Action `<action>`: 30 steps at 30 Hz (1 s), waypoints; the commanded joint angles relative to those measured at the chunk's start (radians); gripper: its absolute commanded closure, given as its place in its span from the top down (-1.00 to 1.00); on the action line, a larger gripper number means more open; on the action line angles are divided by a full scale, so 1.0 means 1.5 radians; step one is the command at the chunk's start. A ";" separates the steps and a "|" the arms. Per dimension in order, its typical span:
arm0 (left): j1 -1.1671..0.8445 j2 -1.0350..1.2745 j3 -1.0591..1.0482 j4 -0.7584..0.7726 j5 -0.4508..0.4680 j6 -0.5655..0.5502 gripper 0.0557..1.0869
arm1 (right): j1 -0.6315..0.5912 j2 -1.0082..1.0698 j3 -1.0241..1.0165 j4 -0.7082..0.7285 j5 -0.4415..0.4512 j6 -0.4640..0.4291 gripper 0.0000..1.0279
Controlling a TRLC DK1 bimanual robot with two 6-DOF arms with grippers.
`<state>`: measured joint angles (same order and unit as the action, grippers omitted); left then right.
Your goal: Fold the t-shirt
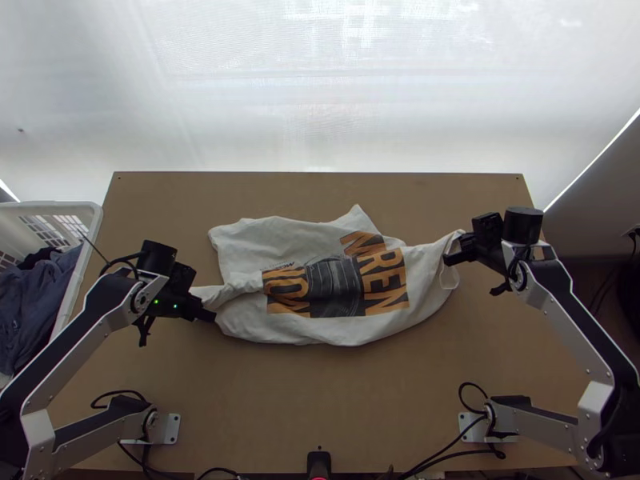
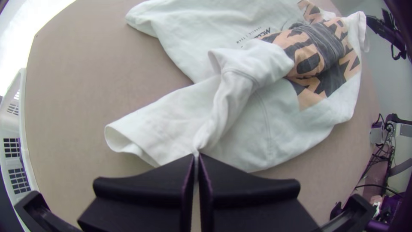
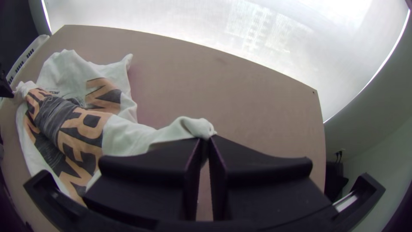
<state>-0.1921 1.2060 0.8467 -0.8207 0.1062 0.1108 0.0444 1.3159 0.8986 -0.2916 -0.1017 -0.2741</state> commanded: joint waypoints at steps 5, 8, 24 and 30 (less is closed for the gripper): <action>-0.024 0.083 0.040 0.070 -0.027 -0.027 -0.92 | 0.007 0.102 -0.016 0.092 0.014 0.019 -0.94; -0.081 0.099 0.081 -0.039 0.035 -0.035 -0.92 | 0.010 0.125 -0.012 0.134 0.035 0.028 -0.94; -0.409 0.203 0.399 -0.270 0.204 -0.119 -0.92 | -0.006 0.303 0.149 0.249 0.103 0.085 -0.94; -0.441 0.263 0.536 -0.281 0.267 -0.164 -0.92 | -0.003 0.350 0.196 0.267 0.116 0.119 -0.94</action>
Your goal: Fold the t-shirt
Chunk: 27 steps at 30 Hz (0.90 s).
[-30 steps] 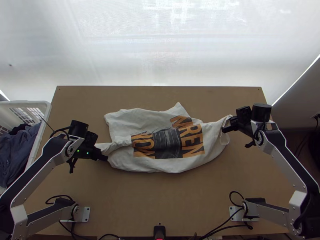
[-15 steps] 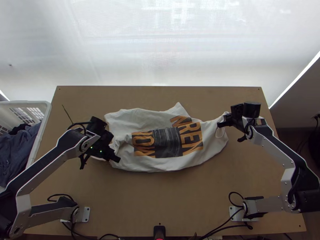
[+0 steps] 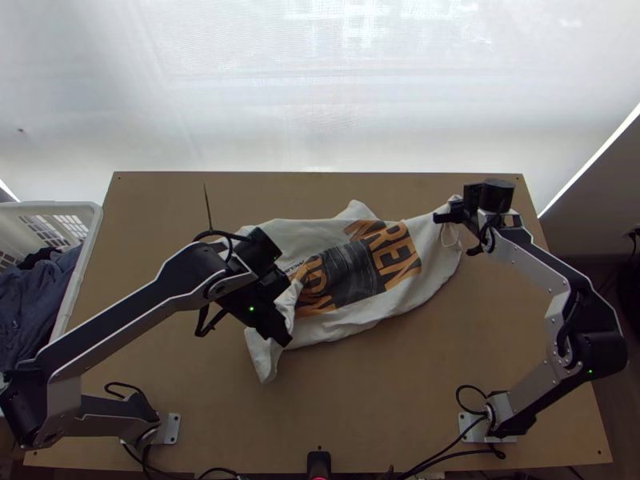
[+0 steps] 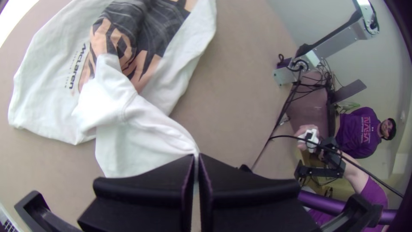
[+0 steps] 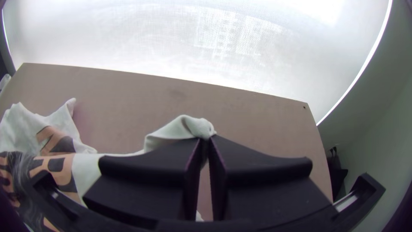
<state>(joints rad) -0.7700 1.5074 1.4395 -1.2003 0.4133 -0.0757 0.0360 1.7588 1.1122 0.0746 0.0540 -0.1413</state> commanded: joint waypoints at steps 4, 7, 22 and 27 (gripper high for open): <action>-0.077 0.095 0.209 -0.027 0.086 -0.065 -0.92 | 0.019 0.078 0.074 0.024 0.011 0.049 -0.94; -0.105 0.120 0.247 -0.027 0.085 -0.070 -0.92 | 0.036 0.092 0.086 0.030 0.012 0.050 -0.94; -0.033 0.105 0.070 0.090 0.020 -0.049 0.90 | 0.059 0.059 0.088 0.000 0.019 0.121 0.35; 0.009 0.099 0.085 0.105 -0.022 -0.055 0.90 | 0.067 0.022 0.078 -0.036 0.020 0.139 0.93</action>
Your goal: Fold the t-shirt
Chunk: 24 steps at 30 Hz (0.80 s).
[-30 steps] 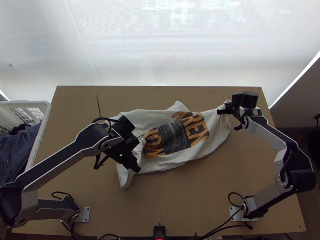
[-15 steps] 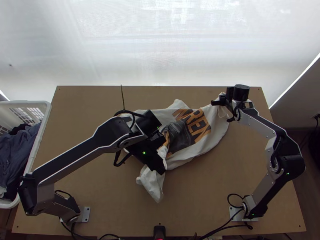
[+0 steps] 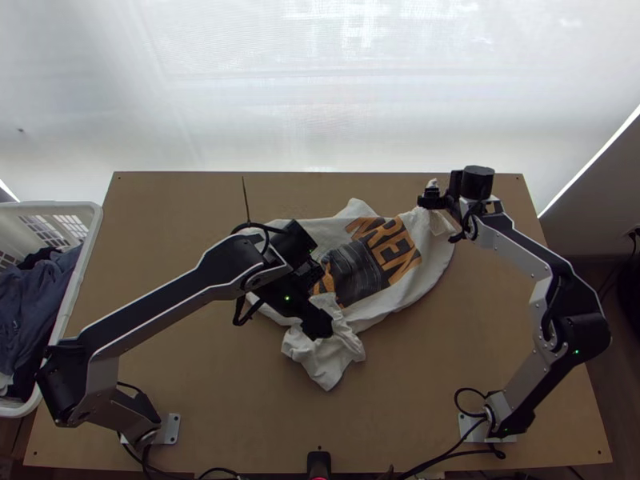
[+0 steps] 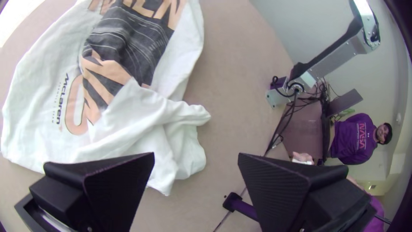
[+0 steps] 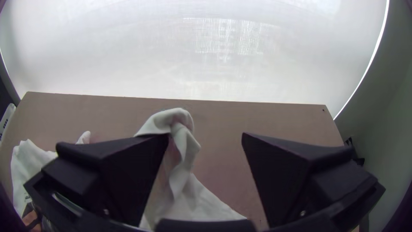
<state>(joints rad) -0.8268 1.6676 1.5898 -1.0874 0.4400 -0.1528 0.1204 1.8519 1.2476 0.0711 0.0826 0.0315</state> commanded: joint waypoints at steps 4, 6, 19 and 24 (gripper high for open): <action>0.155 -0.031 -0.042 0.040 -0.082 0.005 0.90 | 0.027 -0.123 -0.045 -0.055 0.000 0.030 0.93; 0.222 -0.049 -0.075 0.066 -0.093 0.013 0.90 | 0.045 -0.172 -0.060 -0.078 0.000 0.030 0.93; 0.471 0.010 -0.166 0.208 -0.171 0.104 0.90 | 0.172 -0.347 -0.083 -0.272 -0.037 0.053 0.93; 0.495 0.051 -0.168 0.292 -0.219 0.139 0.90 | 0.203 -0.391 -0.096 -0.332 -0.051 0.052 0.93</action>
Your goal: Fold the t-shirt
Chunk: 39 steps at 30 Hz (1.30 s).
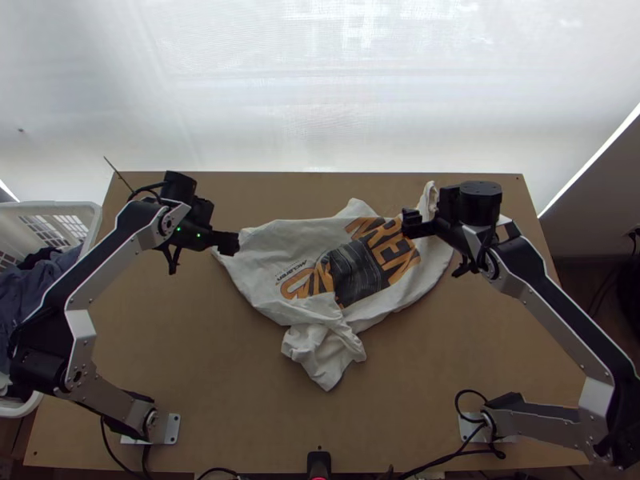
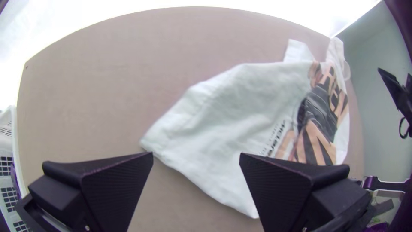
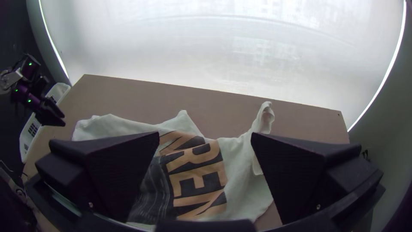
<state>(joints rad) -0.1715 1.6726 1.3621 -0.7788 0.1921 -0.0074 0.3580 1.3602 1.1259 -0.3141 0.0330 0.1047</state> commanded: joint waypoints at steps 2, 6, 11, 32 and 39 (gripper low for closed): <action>0.056 0.058 -0.022 0.118 -0.062 0.058 0.90 | 0.056 -0.078 -0.020 -0.096 -0.020 0.001 0.93; 0.048 0.091 -0.024 0.144 -0.068 0.064 0.90 | 0.079 -0.100 -0.022 -0.136 -0.021 -0.005 0.93; 0.030 0.116 -0.036 0.168 -0.068 0.062 0.90 | 0.105 -0.120 -0.021 -0.178 -0.026 -0.016 0.93; 0.024 0.163 -0.027 0.097 -0.025 0.078 -0.49 | 0.132 -0.119 -0.004 -0.217 -0.065 -0.016 0.93; 0.018 0.120 -0.013 0.092 -0.017 0.073 -0.93 | 0.288 -0.119 -0.055 -0.281 -0.134 -0.016 0.93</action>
<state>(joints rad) -0.1383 1.8957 1.3235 -0.6277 0.1524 0.1062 0.6224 1.1797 1.0988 -0.6724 -0.0959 0.0814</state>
